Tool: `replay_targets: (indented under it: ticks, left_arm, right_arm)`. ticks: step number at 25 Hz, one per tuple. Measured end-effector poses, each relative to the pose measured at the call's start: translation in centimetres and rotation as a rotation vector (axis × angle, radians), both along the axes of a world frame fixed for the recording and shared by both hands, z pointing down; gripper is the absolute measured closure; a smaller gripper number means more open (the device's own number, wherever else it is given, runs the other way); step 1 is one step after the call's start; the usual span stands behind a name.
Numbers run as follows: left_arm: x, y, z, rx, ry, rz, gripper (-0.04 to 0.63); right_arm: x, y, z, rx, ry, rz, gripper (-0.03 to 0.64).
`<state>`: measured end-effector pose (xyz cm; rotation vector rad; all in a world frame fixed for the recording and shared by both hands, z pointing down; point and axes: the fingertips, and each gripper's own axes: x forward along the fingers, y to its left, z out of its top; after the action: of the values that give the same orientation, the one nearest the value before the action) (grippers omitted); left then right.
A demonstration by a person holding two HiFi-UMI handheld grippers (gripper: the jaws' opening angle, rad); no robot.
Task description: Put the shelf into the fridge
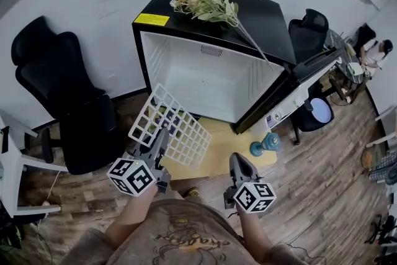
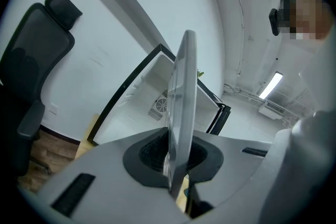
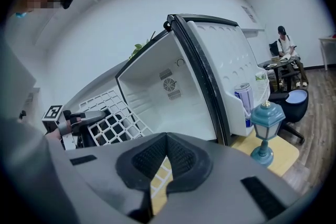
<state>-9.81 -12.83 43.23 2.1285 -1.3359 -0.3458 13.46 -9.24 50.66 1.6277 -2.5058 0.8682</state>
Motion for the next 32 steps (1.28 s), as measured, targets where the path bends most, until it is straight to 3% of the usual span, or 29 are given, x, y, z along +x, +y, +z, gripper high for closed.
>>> replay_targets:
  ticks: [5, 16, 32]
  left_arm:
    - [-0.7, 0.2, 0.0, -0.010, 0.031, -0.009, 0.551]
    - [-3.5, -1.2, 0.7, -0.106, 0.446, -0.073, 0.551]
    - [-3.7, -2.0, 2.4, -0.205, 0.845, -0.132, 0.549]
  right_arm:
    - [0.2, -0.2, 0.0, 0.008, 0.000, 0.025, 0.618]
    - [1.1, 1.9, 0.0, 0.009, -0.010, 0.093, 0.618]
    - [2.9, 2.7, 0.5, -0.010, -0.030, 0.142, 0.618]
